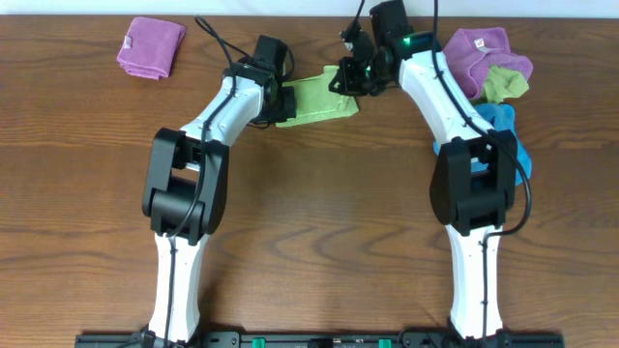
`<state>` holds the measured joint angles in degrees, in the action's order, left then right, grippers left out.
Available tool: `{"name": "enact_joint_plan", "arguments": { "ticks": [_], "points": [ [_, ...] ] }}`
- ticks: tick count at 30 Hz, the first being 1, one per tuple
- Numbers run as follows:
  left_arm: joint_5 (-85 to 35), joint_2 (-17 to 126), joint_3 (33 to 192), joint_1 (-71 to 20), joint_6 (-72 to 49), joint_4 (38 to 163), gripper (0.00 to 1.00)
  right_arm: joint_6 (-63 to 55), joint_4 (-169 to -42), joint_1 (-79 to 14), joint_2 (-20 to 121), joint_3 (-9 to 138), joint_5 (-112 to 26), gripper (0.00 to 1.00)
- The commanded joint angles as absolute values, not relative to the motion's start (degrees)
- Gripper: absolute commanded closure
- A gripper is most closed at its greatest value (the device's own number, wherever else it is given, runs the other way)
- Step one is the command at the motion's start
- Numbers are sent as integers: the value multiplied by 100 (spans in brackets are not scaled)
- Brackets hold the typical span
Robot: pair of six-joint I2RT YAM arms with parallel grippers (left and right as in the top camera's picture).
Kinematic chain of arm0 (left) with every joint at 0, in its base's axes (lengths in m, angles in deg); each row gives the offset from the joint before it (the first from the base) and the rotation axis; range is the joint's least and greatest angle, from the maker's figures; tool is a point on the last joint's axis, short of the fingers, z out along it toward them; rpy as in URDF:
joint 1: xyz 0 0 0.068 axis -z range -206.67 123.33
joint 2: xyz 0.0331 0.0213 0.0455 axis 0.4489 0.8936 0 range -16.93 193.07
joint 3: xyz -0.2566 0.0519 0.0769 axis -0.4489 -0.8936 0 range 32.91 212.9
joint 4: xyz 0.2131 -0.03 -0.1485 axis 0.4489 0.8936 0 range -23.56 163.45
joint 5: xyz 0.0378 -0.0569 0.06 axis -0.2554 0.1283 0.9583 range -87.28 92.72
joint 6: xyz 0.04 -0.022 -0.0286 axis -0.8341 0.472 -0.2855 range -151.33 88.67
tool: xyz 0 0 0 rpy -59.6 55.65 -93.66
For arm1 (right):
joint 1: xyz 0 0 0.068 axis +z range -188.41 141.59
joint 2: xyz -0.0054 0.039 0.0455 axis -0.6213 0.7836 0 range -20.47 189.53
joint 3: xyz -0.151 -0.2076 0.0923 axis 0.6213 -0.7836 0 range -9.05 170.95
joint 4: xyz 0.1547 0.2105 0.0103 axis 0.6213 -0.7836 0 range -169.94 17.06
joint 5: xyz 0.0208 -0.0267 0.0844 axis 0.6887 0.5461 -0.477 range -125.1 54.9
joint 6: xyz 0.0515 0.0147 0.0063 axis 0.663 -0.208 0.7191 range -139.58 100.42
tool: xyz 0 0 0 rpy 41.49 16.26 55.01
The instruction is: Fold the cloth
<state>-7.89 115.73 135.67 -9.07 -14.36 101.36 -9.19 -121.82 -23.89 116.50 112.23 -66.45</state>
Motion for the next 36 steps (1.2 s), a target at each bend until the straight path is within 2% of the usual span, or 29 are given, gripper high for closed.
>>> {"name": "enact_joint_plan", "arguments": {
  "ticks": [1,8,16,24,36],
  "points": [
    [-1095,11236,13720,-963,-1348,10151,94,-1045,-12204,-2387,11475,11487,-6636,99],
    [-737,10126,13765,-1156,-1351,10235,94,-1045,-12191,-2330,11475,11579,-6636,99],
    [-459,8904,13765,-1914,-1377,11118,94,-1153,-11966,-1989,11475,11579,-6232,99],
    [-816,8378,13765,-2371,-1635,11552,94,-1629,-11804,-1410,11505,11577,-5583,99],
    [-938,8194,13765,-2408,-1807,11740,94,-1642,-11620,-1147,11846,11572,-5222,99]
  ]
}}
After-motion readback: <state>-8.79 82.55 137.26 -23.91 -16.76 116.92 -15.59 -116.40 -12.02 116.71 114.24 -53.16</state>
